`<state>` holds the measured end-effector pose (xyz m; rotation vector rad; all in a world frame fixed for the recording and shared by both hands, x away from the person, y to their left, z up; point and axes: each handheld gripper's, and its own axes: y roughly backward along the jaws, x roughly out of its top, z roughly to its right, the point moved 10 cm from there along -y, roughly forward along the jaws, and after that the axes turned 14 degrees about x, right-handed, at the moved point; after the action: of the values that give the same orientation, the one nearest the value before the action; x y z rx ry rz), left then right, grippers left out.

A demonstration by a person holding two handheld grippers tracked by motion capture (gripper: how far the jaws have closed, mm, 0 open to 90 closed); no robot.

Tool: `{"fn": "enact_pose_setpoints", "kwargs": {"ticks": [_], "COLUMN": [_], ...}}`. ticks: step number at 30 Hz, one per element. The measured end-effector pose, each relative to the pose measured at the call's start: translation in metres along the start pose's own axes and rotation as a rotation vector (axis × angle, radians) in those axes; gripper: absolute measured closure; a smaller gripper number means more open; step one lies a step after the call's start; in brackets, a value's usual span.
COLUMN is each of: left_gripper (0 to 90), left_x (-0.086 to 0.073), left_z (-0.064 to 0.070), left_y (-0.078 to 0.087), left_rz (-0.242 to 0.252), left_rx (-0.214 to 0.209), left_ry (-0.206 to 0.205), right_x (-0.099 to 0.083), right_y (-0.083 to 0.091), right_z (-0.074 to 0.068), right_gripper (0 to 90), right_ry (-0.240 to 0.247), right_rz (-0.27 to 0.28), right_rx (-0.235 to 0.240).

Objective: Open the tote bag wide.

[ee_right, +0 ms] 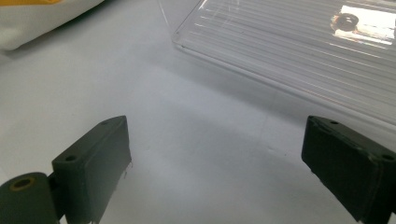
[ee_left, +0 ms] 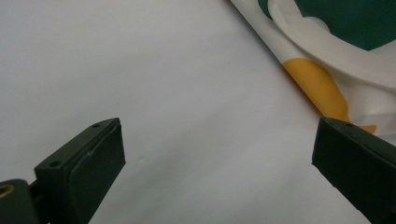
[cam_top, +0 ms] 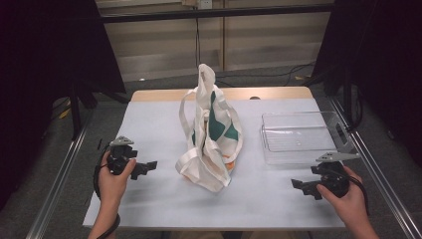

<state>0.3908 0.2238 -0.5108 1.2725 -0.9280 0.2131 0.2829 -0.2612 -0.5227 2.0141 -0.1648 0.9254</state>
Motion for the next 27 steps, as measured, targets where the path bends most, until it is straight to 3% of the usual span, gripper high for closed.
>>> {"fn": "enact_pose_setpoints", "kwargs": {"ticks": [5,12,19,27], "left_gripper": [2.4,2.4,2.4,2.4], "left_x": [0.001,0.004,0.010,0.017], "left_z": [0.000,0.004,0.011,0.019], "left_y": [0.001,0.003,0.008,0.007], "left_rz": [-0.004,-0.029,-0.028,-0.045], "left_rx": [-0.002,-0.023,-0.043,-0.064], "left_ry": [0.007,-0.027,-0.015,-0.043], "right_x": [0.000,0.003,0.013,0.026], "right_y": [-0.001,-0.001,-0.002,-0.004], "right_z": [0.000,-0.002,-0.010,-0.018], "right_gripper": [7.4,7.4,7.9,8.0], "right_ry": [0.002,0.003,0.010,0.038], "right_rz": [-0.002,-0.002,-0.002,-0.016], "right_rx": [-0.004,0.004,0.021,0.034]}}
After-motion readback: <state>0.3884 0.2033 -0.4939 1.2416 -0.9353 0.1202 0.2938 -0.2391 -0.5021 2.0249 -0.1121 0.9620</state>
